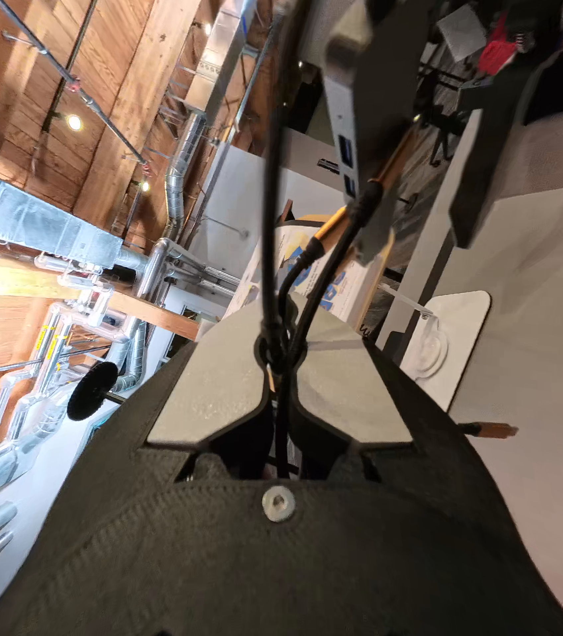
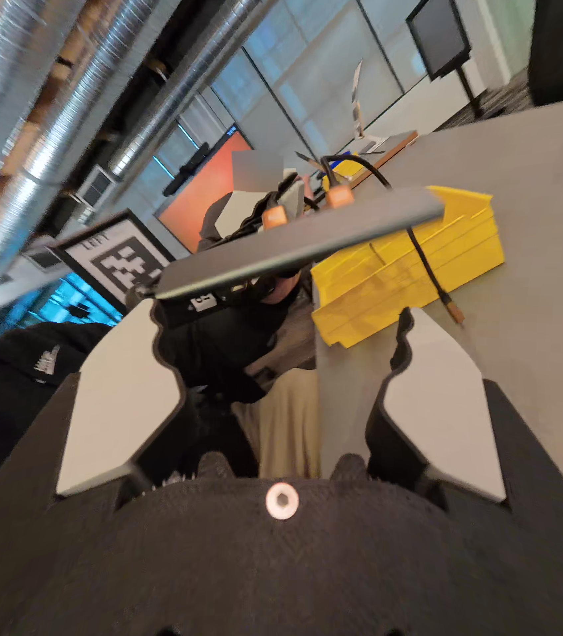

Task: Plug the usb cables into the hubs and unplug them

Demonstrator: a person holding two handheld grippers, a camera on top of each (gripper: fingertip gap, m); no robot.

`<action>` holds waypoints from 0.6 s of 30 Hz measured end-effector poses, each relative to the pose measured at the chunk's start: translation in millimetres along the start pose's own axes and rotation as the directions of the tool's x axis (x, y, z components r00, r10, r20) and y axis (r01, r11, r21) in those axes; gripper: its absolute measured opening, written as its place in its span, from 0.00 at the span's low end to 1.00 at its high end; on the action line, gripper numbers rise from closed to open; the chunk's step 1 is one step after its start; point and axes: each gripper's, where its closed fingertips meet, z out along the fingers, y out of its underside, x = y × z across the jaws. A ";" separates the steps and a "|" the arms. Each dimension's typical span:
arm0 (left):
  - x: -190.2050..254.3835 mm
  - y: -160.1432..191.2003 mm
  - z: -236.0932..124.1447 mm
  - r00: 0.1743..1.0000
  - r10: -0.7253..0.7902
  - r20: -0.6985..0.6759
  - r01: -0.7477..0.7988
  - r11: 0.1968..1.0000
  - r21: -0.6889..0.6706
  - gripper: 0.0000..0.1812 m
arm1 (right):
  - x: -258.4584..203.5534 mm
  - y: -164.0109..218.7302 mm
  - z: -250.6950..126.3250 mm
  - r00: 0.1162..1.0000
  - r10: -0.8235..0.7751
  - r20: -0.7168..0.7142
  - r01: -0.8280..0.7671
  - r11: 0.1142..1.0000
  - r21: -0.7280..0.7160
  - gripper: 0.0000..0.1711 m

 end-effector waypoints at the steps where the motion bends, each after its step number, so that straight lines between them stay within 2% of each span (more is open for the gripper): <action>1: -2.7 1.0 -0.1 1.000 -0.004 0.012 0.004 1.000 0.001 0.02 | -0.3 0.6 -0.9 0.999 0.040 0.027 -0.041 0.999 0.008 0.70; 6: -5.9 -7.7 -3.5 0.999 0.029 0.043 -0.031 0.999 0.036 0.02 | -22.5 -8.4 2.8 0.964 0.139 0.227 -0.157 0.985 0.064 0.62; 9: -0.3 -15.1 -5.4 0.994 0.093 0.060 -0.096 0.994 0.056 0.02 | -28.8 -6.8 8.6 0.953 0.156 0.258 -0.174 0.984 0.047 0.60; 11: 6.0 -18.6 -5.7 0.993 0.109 0.049 -0.113 0.991 0.065 0.02 | -30.2 -10.6 7.4 0.946 0.166 0.279 -0.193 0.979 0.070 0.49; 14: 9.6 -22.0 -6.4 0.991 0.122 0.054 -0.126 0.989 0.080 0.02 | -25.9 -10.4 4.2 0.949 0.160 0.273 -0.188 0.979 0.080 0.27; 18: 14.6 -24.4 -7.7 0.988 0.145 0.046 -0.149 0.983 0.105 0.02 | -24.1 -8.2 2.4 0.973 0.080 0.216 -0.097 0.993 0.071 0.12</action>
